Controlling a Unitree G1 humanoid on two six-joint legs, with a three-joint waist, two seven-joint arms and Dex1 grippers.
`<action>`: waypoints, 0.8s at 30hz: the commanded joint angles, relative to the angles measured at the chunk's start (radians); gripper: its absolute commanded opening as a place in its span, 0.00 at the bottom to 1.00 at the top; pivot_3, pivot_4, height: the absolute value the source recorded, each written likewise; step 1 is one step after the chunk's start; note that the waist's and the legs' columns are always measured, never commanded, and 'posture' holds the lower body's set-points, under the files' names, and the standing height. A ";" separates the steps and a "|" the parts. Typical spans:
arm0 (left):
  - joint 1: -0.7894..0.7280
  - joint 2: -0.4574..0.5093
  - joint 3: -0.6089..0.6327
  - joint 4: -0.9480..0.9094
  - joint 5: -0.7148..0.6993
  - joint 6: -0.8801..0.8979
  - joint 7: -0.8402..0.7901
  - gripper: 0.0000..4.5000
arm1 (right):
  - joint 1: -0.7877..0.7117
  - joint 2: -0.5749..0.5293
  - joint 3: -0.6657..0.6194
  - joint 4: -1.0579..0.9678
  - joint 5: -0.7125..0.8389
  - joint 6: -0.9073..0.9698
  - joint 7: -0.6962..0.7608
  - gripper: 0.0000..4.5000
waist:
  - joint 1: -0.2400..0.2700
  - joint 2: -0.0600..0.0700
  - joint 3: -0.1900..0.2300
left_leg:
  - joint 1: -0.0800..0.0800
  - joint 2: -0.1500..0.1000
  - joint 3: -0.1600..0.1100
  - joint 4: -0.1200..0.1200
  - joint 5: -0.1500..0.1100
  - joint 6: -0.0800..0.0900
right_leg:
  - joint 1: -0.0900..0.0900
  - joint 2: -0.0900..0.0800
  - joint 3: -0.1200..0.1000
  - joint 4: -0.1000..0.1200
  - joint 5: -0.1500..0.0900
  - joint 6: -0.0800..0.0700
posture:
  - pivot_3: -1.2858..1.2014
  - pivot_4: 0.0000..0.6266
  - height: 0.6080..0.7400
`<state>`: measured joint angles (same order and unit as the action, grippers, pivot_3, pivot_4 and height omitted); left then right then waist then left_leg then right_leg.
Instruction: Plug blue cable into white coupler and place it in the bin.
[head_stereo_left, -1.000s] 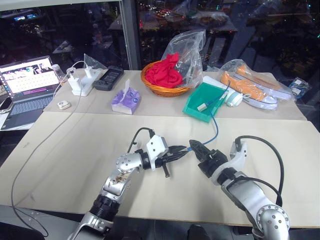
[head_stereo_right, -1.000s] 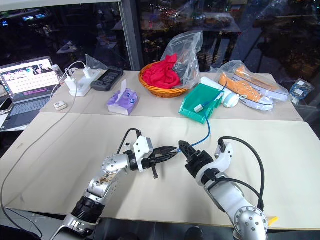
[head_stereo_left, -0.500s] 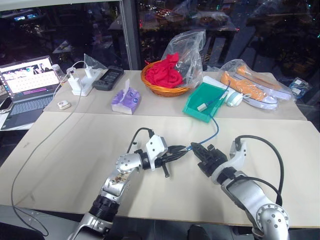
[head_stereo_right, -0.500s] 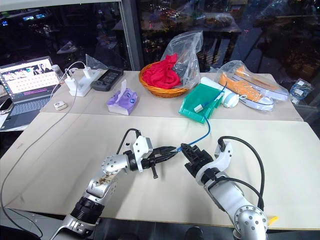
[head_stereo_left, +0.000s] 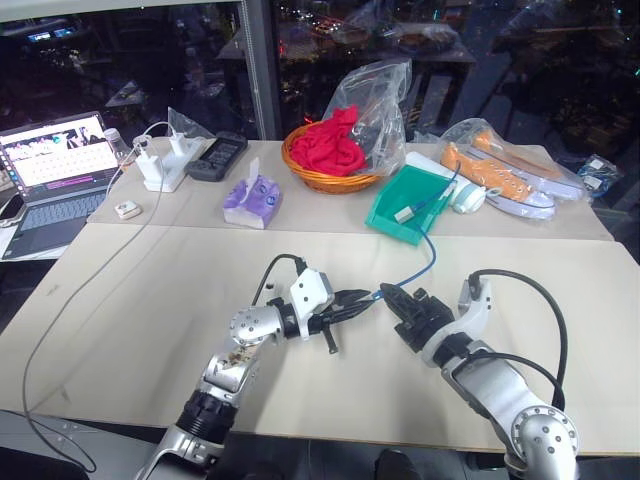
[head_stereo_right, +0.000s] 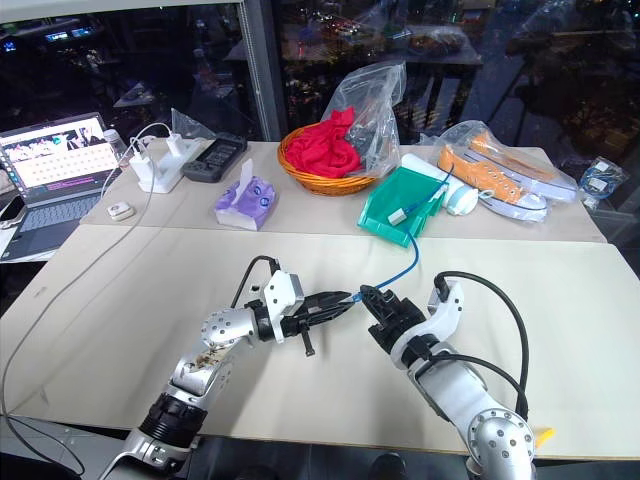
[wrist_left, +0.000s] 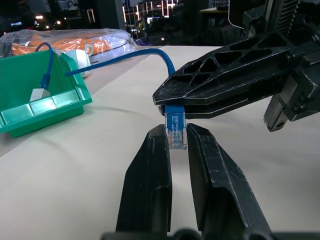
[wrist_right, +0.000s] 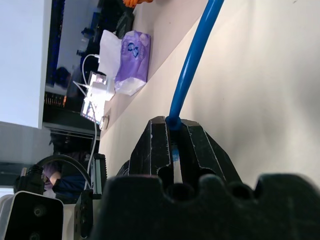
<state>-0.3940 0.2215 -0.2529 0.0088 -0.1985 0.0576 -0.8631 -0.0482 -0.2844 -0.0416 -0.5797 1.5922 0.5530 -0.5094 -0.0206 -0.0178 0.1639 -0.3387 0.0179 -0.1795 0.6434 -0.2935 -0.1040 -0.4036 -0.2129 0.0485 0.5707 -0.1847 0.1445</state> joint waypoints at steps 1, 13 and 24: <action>0.013 0.003 -0.003 -0.053 -0.028 0.037 -0.004 0.02 | -0.018 -0.005 0.004 -0.043 0.004 0.002 0.024 0.00 | 0.001 0.000 0.000 | 0.000 0.000 0.000 0.000 0.000 0.000 | 0.000 0.000 0.000 0.000 0.000 0.000 | 0.52 0.24 1.00; 0.065 0.036 0.145 -0.193 -0.019 0.181 0.200 0.61 | -0.039 -0.076 -0.011 -0.041 -0.123 0.011 0.042 0.00 | -0.005 0.000 0.000 | 0.000 0.000 0.000 0.000 0.000 0.000 | 0.000 0.000 0.000 0.000 0.000 0.000 | 0.52 0.24 1.00; 0.404 -0.069 0.272 -0.642 -0.012 0.507 0.585 0.61 | -0.044 -0.080 0.014 -0.025 -0.249 0.028 0.135 0.00 | -0.002 0.000 0.001 | -0.002 0.000 0.000 -0.002 -0.001 0.002 | -0.001 0.000 0.000 -0.001 -0.002 0.001 | 0.52 0.24 1.00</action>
<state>-0.0019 0.1523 -0.0035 -0.5503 -0.1952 0.5067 -0.3206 -0.0764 -0.3664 -0.0177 -0.5839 1.3518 0.5739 -0.3998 -0.0227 -0.0174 0.1645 -0.3401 0.0179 -0.1796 0.6417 -0.2948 -0.1019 -0.4048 -0.2132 0.0485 0.5704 -0.1870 0.1451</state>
